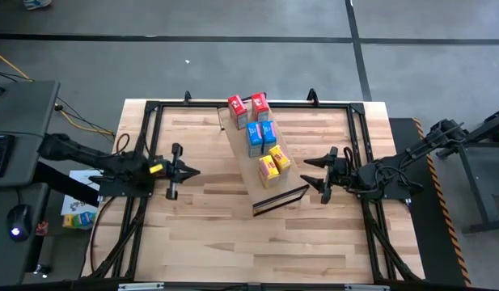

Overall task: Stack cereal on shelf
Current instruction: Return to Home Position

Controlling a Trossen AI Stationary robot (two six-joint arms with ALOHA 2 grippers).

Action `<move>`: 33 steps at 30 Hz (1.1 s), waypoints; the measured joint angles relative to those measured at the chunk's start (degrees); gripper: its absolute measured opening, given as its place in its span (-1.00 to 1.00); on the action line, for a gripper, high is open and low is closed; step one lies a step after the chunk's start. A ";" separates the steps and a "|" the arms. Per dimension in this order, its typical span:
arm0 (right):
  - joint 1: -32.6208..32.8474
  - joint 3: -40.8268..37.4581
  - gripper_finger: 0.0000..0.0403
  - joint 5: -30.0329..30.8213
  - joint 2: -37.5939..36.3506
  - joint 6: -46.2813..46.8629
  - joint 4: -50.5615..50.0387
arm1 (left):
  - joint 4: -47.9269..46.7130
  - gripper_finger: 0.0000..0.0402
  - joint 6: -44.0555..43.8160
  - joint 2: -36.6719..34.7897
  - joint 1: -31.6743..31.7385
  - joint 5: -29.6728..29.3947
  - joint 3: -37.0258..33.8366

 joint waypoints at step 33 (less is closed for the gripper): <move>-13.59 -0.06 -0.88 -21.94 -10.69 -7.63 -13.65 | -10.81 -1.00 -5.00 -6.58 9.55 8.84 -2.43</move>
